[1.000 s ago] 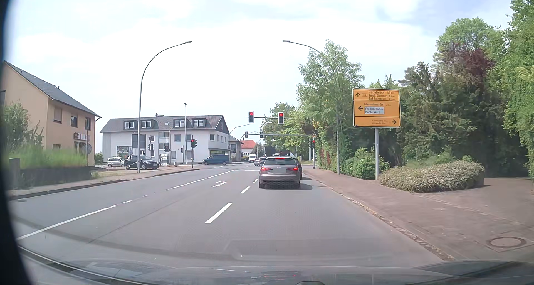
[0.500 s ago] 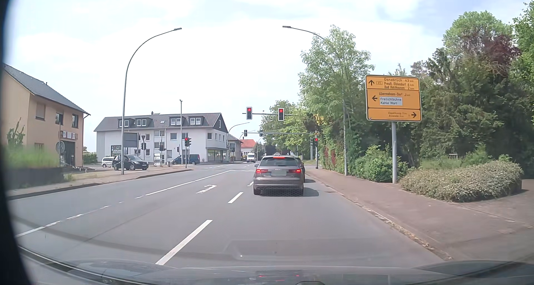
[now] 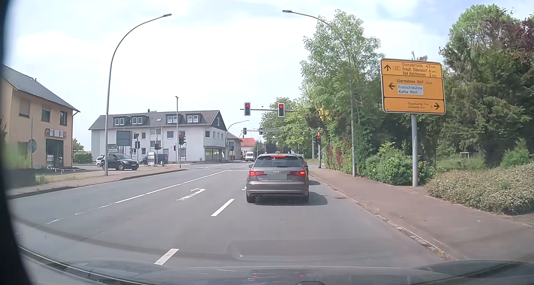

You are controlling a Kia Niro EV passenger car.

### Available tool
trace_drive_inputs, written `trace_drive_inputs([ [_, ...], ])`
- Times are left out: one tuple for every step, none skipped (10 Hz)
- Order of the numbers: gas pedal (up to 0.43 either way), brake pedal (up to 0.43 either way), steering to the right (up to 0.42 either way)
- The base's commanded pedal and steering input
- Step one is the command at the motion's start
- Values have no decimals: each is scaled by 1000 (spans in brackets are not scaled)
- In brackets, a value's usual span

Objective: Follow the waypoints while adhering to traffic rules and regulations

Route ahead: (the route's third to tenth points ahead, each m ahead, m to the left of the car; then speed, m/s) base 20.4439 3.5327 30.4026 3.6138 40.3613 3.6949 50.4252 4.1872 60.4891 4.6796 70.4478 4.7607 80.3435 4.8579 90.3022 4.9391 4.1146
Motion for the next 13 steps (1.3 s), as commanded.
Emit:
trace_drive_inputs([
  [0,0,-4],
  [0,0,-4],
  [0,0,-4],
  [0,0,-4],
  [0,0,-4],
  [0,0,-4],
  [0,0,-4],
  [0,0,-4],
  [0,0,-4],
  [0,0,-4],
  [0,0,-4],
  [0,0,-4],
  [0,0,-4],
])
